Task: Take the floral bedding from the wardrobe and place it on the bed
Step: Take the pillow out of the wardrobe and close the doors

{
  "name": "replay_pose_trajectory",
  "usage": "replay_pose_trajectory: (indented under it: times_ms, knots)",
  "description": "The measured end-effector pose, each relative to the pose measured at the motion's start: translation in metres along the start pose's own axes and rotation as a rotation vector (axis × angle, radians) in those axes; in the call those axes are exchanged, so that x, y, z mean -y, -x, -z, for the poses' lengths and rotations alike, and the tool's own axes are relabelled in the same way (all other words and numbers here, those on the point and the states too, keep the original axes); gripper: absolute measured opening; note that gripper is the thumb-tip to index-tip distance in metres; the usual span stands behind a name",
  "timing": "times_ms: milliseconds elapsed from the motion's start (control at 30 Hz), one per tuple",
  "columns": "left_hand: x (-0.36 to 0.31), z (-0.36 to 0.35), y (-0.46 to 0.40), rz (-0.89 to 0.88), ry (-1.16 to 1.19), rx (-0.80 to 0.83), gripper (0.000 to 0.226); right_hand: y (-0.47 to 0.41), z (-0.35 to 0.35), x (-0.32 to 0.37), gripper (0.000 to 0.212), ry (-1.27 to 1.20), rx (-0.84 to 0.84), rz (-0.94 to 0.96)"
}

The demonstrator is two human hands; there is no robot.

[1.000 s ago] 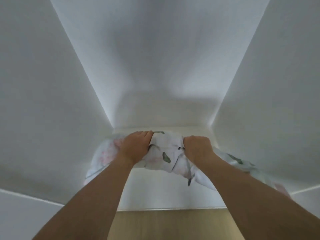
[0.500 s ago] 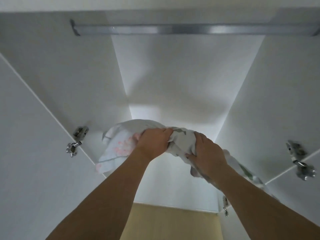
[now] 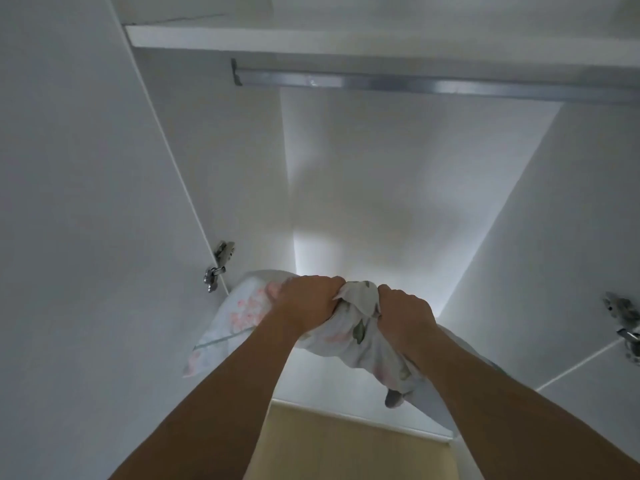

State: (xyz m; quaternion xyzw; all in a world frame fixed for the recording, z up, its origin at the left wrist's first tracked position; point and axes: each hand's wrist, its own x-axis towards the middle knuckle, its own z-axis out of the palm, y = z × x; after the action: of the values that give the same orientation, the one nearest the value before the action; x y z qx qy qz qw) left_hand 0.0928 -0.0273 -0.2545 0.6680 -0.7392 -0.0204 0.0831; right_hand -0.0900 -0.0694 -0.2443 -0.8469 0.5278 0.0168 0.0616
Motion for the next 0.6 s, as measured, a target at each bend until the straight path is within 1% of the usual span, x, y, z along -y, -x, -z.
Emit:
replay_pose_trajectory:
  times_ms: [33, 100, 133, 200, 267, 400, 500, 600]
  knots:
    - [0.006, 0.0, 0.01, 0.014, 0.039, 0.002, 0.018, 0.002, 0.0, 0.01, 0.018, 0.005, 0.013, 0.013]
    - [0.015, -0.001, 0.032, 0.072, 0.157, -0.049, 0.024, 0.004, 0.0, 0.028, 0.021, 0.003, 0.045, 0.033]
    - [0.019, -0.001, 0.043, 0.112, 0.208, -0.099, 0.028, 0.004, 0.001, 0.036, 0.022, -0.003, 0.061, 0.037]
    - [0.023, 0.001, 0.069, 0.229, 0.23, -0.22, 0.034, 0.006, 0.005, 0.051, 0.023, -0.025, 0.104, 0.031]
    - [0.023, 0.007, 0.099, 0.38, 0.231, -0.299, 0.036, 0.011, 0.007, 0.063, 0.024, -0.051, 0.137, 0.032]
    - [0.014, 0.015, 0.162, 0.723, 0.255, -0.381, 0.032, 0.03, 0.002, 0.078, 0.029, -0.087, 0.183, 0.088]
    - [0.002, 0.011, 0.21, 1.002, 0.385, -0.465, 0.041, 0.047, -0.004, 0.088, 0.035, -0.129, 0.222, 0.112]
    - [-0.016, 0.007, 0.25, 1.287, 0.482, -0.512, 0.047, 0.066, -0.007, 0.1, 0.038, -0.132, 0.254, 0.15]
